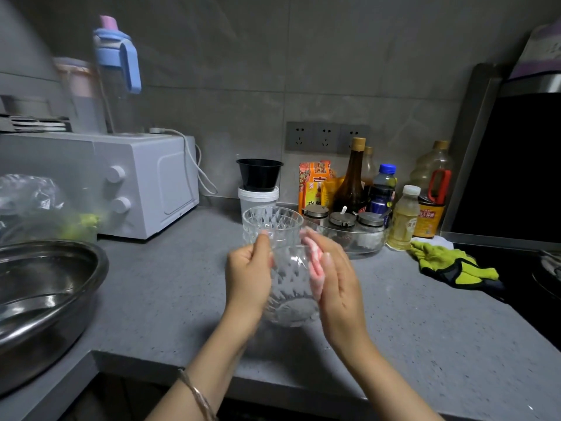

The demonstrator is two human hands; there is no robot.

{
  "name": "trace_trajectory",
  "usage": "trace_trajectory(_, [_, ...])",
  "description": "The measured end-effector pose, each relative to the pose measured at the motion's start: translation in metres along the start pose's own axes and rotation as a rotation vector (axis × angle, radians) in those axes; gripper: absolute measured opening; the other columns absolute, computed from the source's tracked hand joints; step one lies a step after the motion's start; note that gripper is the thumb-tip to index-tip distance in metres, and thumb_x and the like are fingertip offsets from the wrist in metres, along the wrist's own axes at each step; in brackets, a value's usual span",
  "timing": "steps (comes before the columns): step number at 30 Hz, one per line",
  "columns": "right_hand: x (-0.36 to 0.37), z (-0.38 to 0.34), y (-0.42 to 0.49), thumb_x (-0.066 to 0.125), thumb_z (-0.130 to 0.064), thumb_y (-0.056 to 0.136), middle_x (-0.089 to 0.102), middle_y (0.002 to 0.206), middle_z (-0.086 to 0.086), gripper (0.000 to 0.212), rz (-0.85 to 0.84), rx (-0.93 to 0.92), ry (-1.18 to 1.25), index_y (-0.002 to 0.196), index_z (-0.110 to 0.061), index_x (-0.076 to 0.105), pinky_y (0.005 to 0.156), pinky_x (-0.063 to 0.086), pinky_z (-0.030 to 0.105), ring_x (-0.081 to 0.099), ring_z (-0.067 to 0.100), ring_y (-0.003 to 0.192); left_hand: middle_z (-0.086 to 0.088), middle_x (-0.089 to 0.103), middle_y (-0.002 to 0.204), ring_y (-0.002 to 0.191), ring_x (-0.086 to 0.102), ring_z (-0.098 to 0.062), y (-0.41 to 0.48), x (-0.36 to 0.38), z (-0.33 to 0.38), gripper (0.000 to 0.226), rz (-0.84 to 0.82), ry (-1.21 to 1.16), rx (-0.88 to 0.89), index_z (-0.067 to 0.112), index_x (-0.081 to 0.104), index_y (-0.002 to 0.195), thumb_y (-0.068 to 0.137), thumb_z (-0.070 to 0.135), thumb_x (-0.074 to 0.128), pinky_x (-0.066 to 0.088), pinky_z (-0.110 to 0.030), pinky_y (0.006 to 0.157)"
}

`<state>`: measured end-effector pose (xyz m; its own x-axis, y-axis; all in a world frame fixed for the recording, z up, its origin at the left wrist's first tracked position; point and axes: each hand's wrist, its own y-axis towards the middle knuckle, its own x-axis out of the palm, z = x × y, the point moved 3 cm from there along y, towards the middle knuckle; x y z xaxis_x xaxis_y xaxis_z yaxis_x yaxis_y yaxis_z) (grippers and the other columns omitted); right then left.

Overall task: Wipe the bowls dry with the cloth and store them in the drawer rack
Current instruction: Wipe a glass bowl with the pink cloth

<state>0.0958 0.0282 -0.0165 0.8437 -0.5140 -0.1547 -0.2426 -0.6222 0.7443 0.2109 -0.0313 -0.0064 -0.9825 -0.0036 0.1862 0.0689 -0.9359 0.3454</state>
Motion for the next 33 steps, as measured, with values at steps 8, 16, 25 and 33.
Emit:
trace_trajectory(8, [0.011, -0.006, -0.015, 0.024, -0.039, 0.102, 0.034, 0.151, -0.001, 0.047, -0.059, -0.426, -0.552, 0.145, -0.023, 0.034, 0.116, 0.017, 0.042, 0.025, 0.021, 0.142, 0.004, 0.046, 0.044, 0.049, 0.042, -0.013, 0.0, 0.006, -0.006, 0.054, -0.018, 0.042, -0.055, 0.016, 0.053, 0.045, 0.092, 0.043, 0.053, 0.034, -0.027, 0.055])
trace_trajectory(16, [-0.009, 0.001, 0.015, 0.043, -0.035, 0.097, 0.069, 0.086, -0.008, 0.028, 0.089, 0.267, 0.267, 0.092, -0.021, 0.067, 0.075, 0.052, 0.025, 0.065, 0.004, 0.088, -0.012, 0.045, 0.063, 0.059, 0.04, -0.024, -0.009, 0.005, -0.001, 0.046, -0.039, -0.098, -0.077, 0.007, 0.054, 0.061, 0.091, 0.042, 0.055, 0.033, -0.036, 0.06])
trace_trajectory(25, [-0.019, 0.01, 0.017, 0.057, -0.032, 0.09, 0.062, 0.066, 0.007, 0.039, 0.161, 0.642, 0.492, 0.056, -0.018, 0.067, 0.068, 0.044, 0.032, 0.058, 0.024, 0.067, -0.025, 0.062, 0.081, 0.077, 0.06, -0.034, -0.002, 0.0, -0.007, 0.044, -0.1, -0.139, -0.169, -0.001, 0.063, 0.087, 0.097, 0.039, 0.046, 0.05, -0.037, 0.073])
trace_trajectory(33, [-0.019, -0.01, 0.029, 0.045, -0.026, 0.098, 0.043, 0.039, 0.005, 0.053, -0.067, 0.314, 0.185, 0.048, -0.007, 0.047, 0.033, 0.028, 0.013, 0.036, 0.007, 0.028, 0.006, 0.044, 0.04, 0.04, 0.038, -0.004, -0.015, 0.01, 0.026, 0.055, -0.278, 0.308, 0.37, 0.02, 0.045, 0.046, 0.098, 0.041, 0.043, 0.032, -0.026, 0.046])
